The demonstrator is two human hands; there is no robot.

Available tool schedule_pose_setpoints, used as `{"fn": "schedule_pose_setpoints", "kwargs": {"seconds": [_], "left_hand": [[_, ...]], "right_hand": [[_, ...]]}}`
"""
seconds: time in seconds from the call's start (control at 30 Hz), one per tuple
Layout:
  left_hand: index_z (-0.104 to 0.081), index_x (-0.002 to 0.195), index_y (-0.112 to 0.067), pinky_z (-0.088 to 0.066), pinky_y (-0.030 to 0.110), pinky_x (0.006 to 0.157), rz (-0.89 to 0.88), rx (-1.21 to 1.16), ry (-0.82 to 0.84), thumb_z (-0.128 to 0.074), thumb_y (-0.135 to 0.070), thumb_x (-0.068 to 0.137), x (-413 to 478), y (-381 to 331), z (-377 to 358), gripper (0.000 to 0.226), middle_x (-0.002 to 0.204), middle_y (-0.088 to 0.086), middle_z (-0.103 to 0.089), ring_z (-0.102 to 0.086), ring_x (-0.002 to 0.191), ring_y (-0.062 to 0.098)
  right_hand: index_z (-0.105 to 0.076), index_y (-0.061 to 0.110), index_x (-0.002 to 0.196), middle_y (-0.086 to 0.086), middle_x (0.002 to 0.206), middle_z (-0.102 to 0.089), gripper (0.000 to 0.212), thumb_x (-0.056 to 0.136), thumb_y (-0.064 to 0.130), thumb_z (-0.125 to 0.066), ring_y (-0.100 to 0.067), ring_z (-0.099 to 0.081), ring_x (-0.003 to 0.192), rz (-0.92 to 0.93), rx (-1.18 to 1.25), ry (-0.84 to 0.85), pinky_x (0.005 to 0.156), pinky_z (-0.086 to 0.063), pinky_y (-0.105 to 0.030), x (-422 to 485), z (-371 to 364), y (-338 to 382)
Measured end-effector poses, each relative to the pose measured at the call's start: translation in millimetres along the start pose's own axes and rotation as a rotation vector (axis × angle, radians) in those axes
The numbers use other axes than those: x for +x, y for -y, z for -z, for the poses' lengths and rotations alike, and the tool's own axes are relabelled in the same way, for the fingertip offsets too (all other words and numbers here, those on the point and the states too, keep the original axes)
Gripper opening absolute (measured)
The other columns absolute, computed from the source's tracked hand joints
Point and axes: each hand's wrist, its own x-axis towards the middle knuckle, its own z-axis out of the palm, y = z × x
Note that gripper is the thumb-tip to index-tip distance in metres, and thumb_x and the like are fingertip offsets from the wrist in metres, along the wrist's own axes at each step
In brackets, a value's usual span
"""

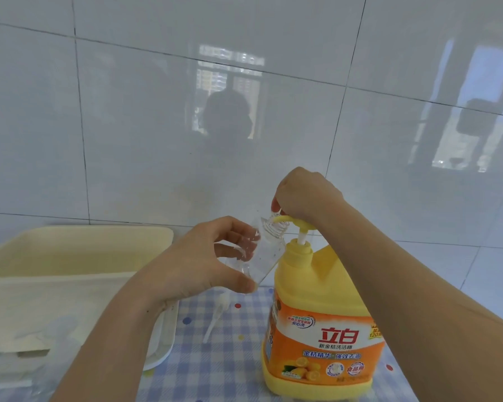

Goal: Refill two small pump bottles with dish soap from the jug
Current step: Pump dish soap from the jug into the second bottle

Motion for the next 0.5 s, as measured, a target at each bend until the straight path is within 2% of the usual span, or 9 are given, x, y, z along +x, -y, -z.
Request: {"fn": "schedule_pose_setpoints", "kwargs": {"seconds": [0.13, 0.27, 0.37, 0.5], "left_hand": [[-0.062, 0.098, -0.037, -0.044, 0.009, 0.051, -0.006, -0.001, -0.006, -0.088, -0.006, 0.060, 1.3, 1.7, 1.0, 0.055, 0.103, -0.012, -0.071, -0.067, 0.097, 0.001], [-0.063, 0.099, -0.037, -0.054, 0.022, 0.073, -0.015, -0.009, -0.006, -0.089, -0.006, 0.059, 4.1, 4.2, 0.8, 0.057, 0.102, -0.012, -0.071, -0.067, 0.097, 0.000], [-0.063, 0.100, -0.036, -0.057, 0.029, 0.086, -0.018, -0.020, 0.010, -0.087, -0.001, 0.060, 4.6, 4.9, 0.4, 0.059, 0.103, -0.011, -0.070, -0.066, 0.100, 0.000], [-0.065, 0.099, -0.040, -0.057, 0.041, 0.091, -0.008, -0.050, 0.059, -0.085, 0.004, 0.057, 4.8, 9.4, 2.1, 0.064, 0.104, -0.010, -0.069, -0.065, 0.104, 0.003]], "right_hand": [[-0.072, 0.017, 0.091, 0.001, 0.093, -0.069, 0.036, 0.078, 0.007, -0.039, -0.019, -0.063, 0.079, -0.008, -0.009, 0.023, 0.069, -0.053, -0.032, 2.2, -4.4, -1.3], [-0.071, 0.016, 0.091, 0.000, 0.090, -0.069, 0.035, 0.076, 0.007, -0.040, -0.021, -0.064, 0.080, -0.025, 0.035, -0.004, 0.076, -0.056, -0.037, 2.4, -5.6, -2.9], [-0.071, 0.016, 0.091, 0.000, 0.090, -0.068, 0.036, 0.076, 0.009, -0.039, -0.020, -0.063, 0.078, -0.025, 0.036, -0.010, 0.075, -0.056, -0.037, 2.3, -5.9, -4.8], [-0.071, 0.016, 0.090, 0.000, 0.090, -0.068, 0.036, 0.076, 0.009, -0.039, -0.021, -0.062, 0.078, -0.026, 0.034, -0.012, 0.076, -0.056, -0.038, -0.3, -5.2, -3.4]]}}
